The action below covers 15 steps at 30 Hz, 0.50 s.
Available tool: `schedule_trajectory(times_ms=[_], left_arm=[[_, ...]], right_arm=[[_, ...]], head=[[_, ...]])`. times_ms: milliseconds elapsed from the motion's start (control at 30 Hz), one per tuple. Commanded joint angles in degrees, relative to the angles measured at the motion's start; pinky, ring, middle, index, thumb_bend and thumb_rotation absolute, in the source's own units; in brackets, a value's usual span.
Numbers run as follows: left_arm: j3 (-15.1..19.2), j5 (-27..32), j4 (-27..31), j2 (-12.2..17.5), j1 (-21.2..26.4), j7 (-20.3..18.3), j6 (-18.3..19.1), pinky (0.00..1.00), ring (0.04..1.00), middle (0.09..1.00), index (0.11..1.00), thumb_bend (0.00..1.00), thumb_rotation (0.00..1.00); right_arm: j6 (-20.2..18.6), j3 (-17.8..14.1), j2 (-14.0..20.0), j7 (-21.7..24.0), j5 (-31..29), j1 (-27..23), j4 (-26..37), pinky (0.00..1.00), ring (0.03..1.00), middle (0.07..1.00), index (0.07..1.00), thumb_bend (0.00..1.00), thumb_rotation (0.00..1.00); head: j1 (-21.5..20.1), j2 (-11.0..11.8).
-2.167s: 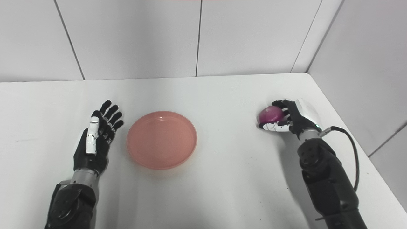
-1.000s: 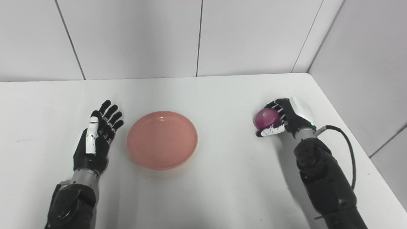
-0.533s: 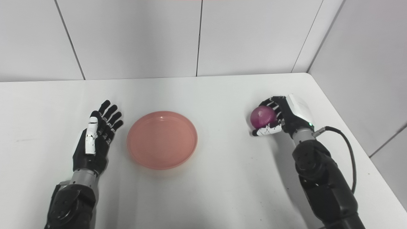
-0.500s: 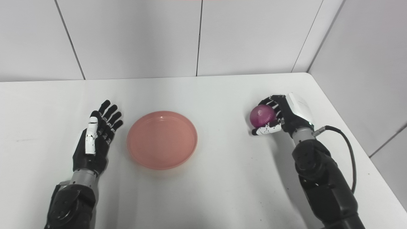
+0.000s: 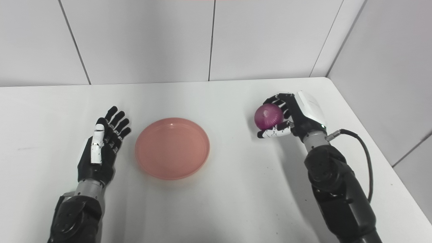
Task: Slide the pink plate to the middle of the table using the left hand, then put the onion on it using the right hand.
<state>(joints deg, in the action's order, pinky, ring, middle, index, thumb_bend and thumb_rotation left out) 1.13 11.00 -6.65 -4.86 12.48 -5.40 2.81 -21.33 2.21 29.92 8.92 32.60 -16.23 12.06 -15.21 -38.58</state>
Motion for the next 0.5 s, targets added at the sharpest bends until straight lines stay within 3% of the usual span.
schedule_trajectory(times_ms=[0, 133, 467], left_arm=[[-0.38, -0.46, -0.73, -0.36, -1.02, 0.6, 1.35, 0.9, 0.918, 0.929, 0.907, 0.47, 1.0], [-0.5, -0.58, -0.68, -0.71, -1.07, 0.86, 1.44, 0.9, 0.917, 0.928, 0.904, 0.48, 1.0], [-0.86, -0.24, -1.12, -1.13, -1.23, 0.68, 0.51, 0.91, 0.922, 0.935, 0.914, 0.48, 1.0]], right_arm=[[-0.39, -0.35, 0.12, -0.24, 0.97, -2.94, 2.94, 0.46, 0.501, 0.551, 0.487, 0.52, 0.13], [-0.13, 1.46, -0.82, 0.82, 2.46, -4.15, 3.67, 0.44, 0.488, 0.546, 0.488, 0.52, 0.13], [2.07, 5.99, -3.93, 1.81, 3.96, -7.51, 2.29, 0.5, 0.521, 0.568, 0.487, 0.52, 0.13]], head=[[0.08, 0.04], [0.39, 0.16], [1.49, 0.22]])
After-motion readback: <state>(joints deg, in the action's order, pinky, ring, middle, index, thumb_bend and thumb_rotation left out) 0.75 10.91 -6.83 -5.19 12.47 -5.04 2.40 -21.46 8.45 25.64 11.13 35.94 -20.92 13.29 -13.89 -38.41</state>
